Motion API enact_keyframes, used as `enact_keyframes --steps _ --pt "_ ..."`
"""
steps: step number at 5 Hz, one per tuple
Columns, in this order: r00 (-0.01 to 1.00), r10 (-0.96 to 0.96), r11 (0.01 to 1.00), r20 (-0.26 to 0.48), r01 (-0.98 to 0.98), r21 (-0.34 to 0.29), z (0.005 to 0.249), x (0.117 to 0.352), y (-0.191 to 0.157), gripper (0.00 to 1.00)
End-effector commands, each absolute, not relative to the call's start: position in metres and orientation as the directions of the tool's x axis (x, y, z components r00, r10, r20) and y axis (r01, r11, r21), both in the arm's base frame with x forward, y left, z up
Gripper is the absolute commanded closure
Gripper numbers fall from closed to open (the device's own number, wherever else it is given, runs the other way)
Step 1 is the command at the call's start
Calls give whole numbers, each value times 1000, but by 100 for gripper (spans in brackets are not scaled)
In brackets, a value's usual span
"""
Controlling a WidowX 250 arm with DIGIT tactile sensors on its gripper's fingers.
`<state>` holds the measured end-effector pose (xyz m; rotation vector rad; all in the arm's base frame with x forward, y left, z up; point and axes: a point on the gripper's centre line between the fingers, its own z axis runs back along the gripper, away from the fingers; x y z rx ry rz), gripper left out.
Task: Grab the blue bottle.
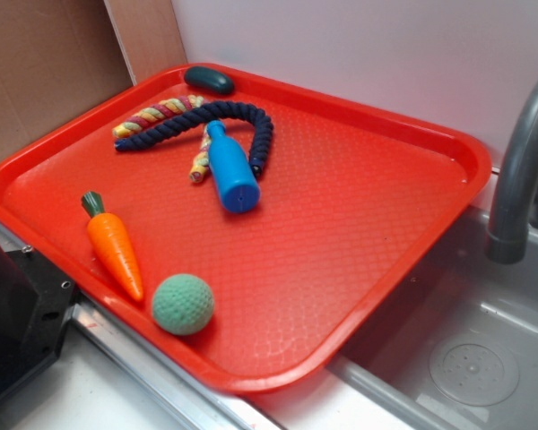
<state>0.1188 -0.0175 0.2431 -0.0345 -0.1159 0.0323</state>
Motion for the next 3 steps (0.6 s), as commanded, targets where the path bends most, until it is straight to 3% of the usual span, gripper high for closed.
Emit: enact_keyframes --steps 1,2,3 --pt "993 34 999 115 -30 -36 243 119 -18 0" --pt "963 218 976 157 -213 -49 213 165 -1 0" --pt "919 364 931 153 -355 -86 181 205 14 0"
